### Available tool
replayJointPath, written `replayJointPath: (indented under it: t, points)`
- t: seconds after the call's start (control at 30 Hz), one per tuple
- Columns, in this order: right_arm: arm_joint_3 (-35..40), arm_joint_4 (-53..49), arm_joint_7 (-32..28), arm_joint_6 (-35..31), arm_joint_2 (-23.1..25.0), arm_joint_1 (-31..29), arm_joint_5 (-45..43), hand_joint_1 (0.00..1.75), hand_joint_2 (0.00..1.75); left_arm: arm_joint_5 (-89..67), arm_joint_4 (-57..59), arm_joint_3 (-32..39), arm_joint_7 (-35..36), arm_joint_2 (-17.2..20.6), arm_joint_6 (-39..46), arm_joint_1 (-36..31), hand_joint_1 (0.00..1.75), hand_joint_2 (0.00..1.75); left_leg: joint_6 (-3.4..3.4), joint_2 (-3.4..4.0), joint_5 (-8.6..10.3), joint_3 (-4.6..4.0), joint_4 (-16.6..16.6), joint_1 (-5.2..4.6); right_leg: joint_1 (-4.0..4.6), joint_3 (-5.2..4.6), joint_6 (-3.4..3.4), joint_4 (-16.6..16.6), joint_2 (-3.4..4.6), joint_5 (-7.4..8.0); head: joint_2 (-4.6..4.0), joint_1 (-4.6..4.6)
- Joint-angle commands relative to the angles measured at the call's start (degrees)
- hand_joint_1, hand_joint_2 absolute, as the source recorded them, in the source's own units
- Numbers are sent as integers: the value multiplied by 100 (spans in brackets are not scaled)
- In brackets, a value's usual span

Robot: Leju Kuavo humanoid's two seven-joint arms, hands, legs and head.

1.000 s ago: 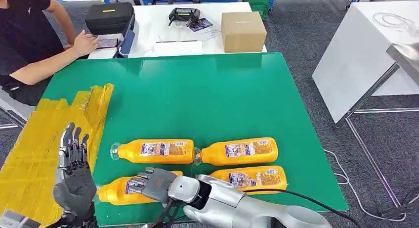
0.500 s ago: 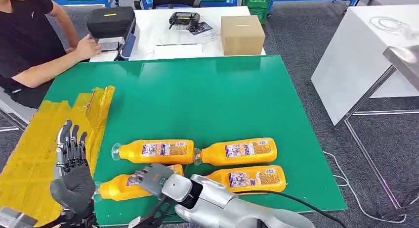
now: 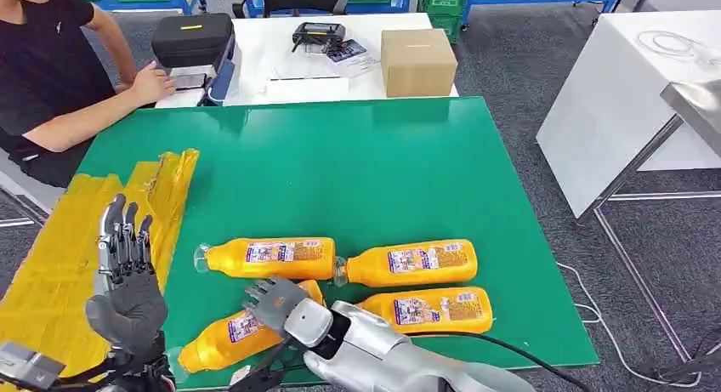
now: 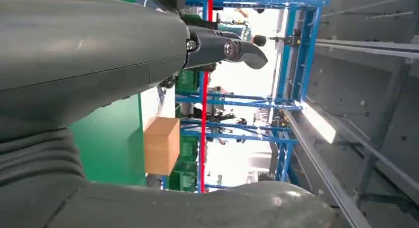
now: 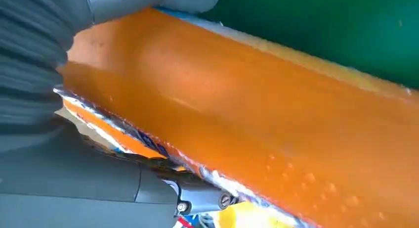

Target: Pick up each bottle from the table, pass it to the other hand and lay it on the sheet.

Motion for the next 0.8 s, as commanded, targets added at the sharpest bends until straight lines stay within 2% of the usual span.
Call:
replayJointPath:
  t: [0.03, 0.07, 0.13, 0.17, 0.2, 0.27, 0.3, 0.33, 0.37, 0.4, 0.43, 0.47, 0.57, 0.7, 0.73, 0.8]
  points:
    - [-424, 786, 25, 305, -117, 590, -406, 175, 175, 63, 444, -12, 29, 233, -87, -244, 0, 0, -3, 10, 40, -107, 24, 2, 2, -111, -4, 28, 5, 45, 0, 0]
    - [-488, 789, -31, 281, -145, 546, -461, 175, 175, 88, 478, 40, -3, 230, -110, -209, 0, 0, -3, 13, 43, -153, 33, 3, 2, -161, -8, 39, 4, 52, 0, -4]
    - [-656, 782, -96, 180, -166, 504, -603, 175, 175, 117, 515, 104, -66, 237, -172, -182, 0, 0, -21, 26, 2, -61, 27, 0, -1, -71, -20, 37, 15, 11, 0, 2]
    - [-815, 778, -140, 145, -156, 465, -748, 175, 175, 121, 528, 146, -72, 237, -191, -189, 0, 0, -10, 22, 49, -126, 25, -2, -1, -133, -20, 38, 6, 44, 0, -2]
    - [-921, 762, -182, 137, -153, 424, -849, 175, 175, 130, 532, 197, -90, 229, -195, -196, 0, 0, -7, 16, 70, -149, 7, 3, 4, -148, -24, 15, -3, 71, 0, 0]
    - [-1406, 633, -258, -114, -192, 378, -1285, 175, 175, 43, 449, 421, -174, 118, 114, -198, 0, 0, -2, 8, 72, -126, -8, 5, 4, -129, -15, -4, -14, 70, 0, 0]
    - [-1418, 618, -267, -87, -206, 350, -1304, 175, 175, 46, 421, 440, -173, 139, 109, -193, 0, 0, -3, 13, 50, -81, 7, 4, 2, -87, -12, 12, -3, 52, 0, 0]
    - [-1570, 539, -308, -251, -238, 359, -1433, 175, 175, 48, 354, 560, -193, 62, 299, -175, 0, 0, -1, 4, 63, -114, 7, 6, 5, -114, -12, 9, -12, 61, 0, -2]
    - [-1965, 389, -434, -534, -274, 411, -1792, 175, 175, 31, 238, 757, -271, -28, 640, -149, 0, 0, -1, -3, 57, -95, 7, 4, 3, -92, -8, 10, -12, 52, 0, 0]
    - [-1971, 380, -436, -538, -277, 390, -1794, 175, 175, 32, 221, 779, -271, 0, 640, -134, 0, 0, 1, -7, 66, -114, -1, 8, 7, -106, -7, -2, -15, 62, 0, -2]
    - [-2345, 180, -645, -749, -307, 488, -2160, 175, 175, 102, 99, 998, -378, -105, 1092, -117, 0, 0, 2, -7, 71, -131, -3, 8, 7, -119, -6, -6, -17, 68, 0, 2]
    - [-2663, -37, -851, -859, -343, 566, -2499, 175, 175, 174, -34, 1168, -430, -105, 1401, -60, 0, 0, 1, 4, 58, -110, 2, 7, 6, -103, -6, 1, -4, 58, 0, 0]
    - [-2663, -122, -855, -854, -373, 564, -2511, 175, 175, 205, -94, 1229, -419, -64, 1414, -23, 0, 0, -1, 14, 56, -125, 3, 11, 10, -118, -8, 1, 0, 63, 0, 2]
    - [-2650, -127, -856, -857, -378, 594, -2506, 175, 175, 197, -89, 1199, -426, -83, 1413, -38, 0, 0, -7, 18, 43, -98, 4, 6, 5, -100, -8, 6, -1, 50, 0, 2]
    - [-2650, -127, -856, -857, -378, 594, -2506, 175, 175, 197, -89, 1199, -426, -83, 1413, -38, 0, 0, -6, 14, 56, -125, -2, 10, 9, -124, -10, -3, -7, 63, 0, 0]
    - [-2650, -127, -856, -857, -378, 594, -2506, 175, 175, 197, -89, 1199, -426, -83, 1413, -38, 0, 0, -7, 19, 37, -87, 5, 7, 5, -89, -7, 6, 1, 44, 0, 0]
